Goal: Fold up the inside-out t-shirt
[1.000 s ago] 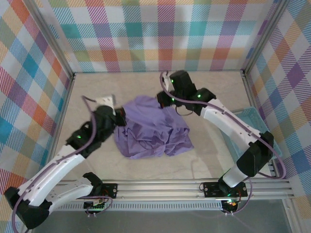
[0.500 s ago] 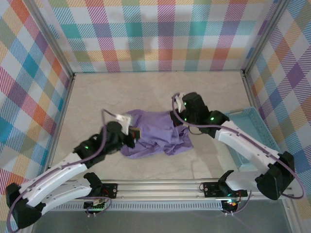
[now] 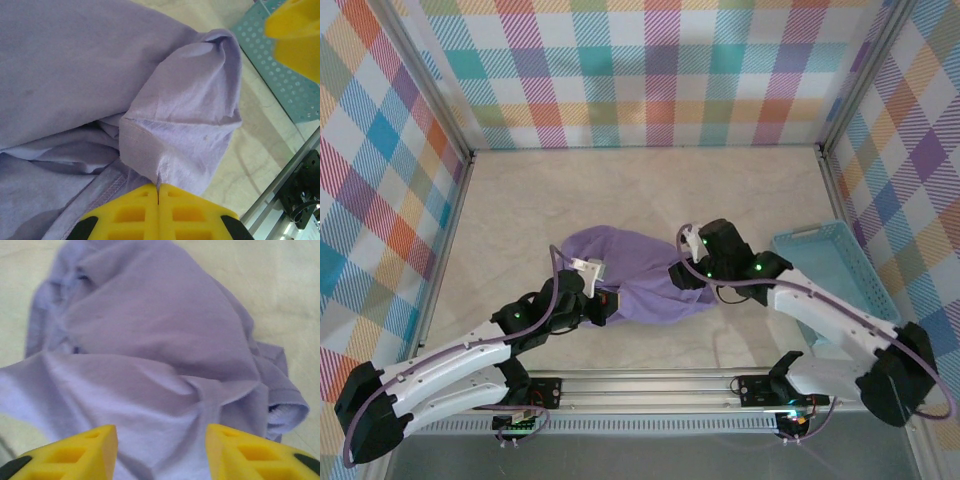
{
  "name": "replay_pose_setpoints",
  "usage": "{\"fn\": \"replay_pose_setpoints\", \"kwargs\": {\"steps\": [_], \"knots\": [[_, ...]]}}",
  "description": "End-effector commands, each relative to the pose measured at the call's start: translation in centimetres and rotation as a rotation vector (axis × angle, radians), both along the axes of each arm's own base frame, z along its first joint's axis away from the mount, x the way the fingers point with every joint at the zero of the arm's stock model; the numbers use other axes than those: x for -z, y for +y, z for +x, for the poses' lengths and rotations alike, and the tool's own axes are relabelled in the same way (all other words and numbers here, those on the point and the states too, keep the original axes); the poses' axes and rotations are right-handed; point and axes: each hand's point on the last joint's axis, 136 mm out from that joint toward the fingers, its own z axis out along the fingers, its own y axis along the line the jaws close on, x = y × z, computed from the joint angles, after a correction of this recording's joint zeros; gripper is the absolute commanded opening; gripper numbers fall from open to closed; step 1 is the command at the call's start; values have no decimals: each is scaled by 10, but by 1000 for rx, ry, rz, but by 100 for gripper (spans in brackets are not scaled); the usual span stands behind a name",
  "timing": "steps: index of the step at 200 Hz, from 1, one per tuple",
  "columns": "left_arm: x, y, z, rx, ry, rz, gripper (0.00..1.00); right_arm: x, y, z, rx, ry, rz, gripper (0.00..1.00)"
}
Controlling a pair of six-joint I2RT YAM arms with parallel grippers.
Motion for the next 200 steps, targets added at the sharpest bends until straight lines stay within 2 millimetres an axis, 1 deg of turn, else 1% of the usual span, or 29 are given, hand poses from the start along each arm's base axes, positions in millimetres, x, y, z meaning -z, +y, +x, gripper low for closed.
{"fn": "replay_pose_setpoints", "kwargs": {"steps": [1,15,35,52,89,135,151,171,186,200], "knots": [[-9,-5,-1,13,-23,-51,0,-5,12,-27,-123,-48,0,54],[-8,-5,-2,16,-27,-48,0,0,23,-40,-182,-56,-1,56],[-8,-5,-2,16,-27,-43,0,15,36,-43,-228,-53,-47,55],[-8,-4,-2,16,-26,-38,0,27,46,-40,-246,-64,-98,54],[-9,-2,-2,13,-30,-31,0,30,58,-28,-263,-97,-135,52],[-11,-3,-1,11,-35,-36,0,43,69,-21,-287,-95,-179,47],[-11,-3,0,12,-37,-33,0,50,73,-20,-294,-91,-198,45],[-13,-3,0,11,-39,-32,0,55,75,-20,-303,-95,-220,44],[-13,-3,-1,13,-41,-30,0,59,75,-19,-296,-96,-242,38],[-14,-2,0,10,-42,-29,0,62,73,-16,-286,-100,-265,29]]}}
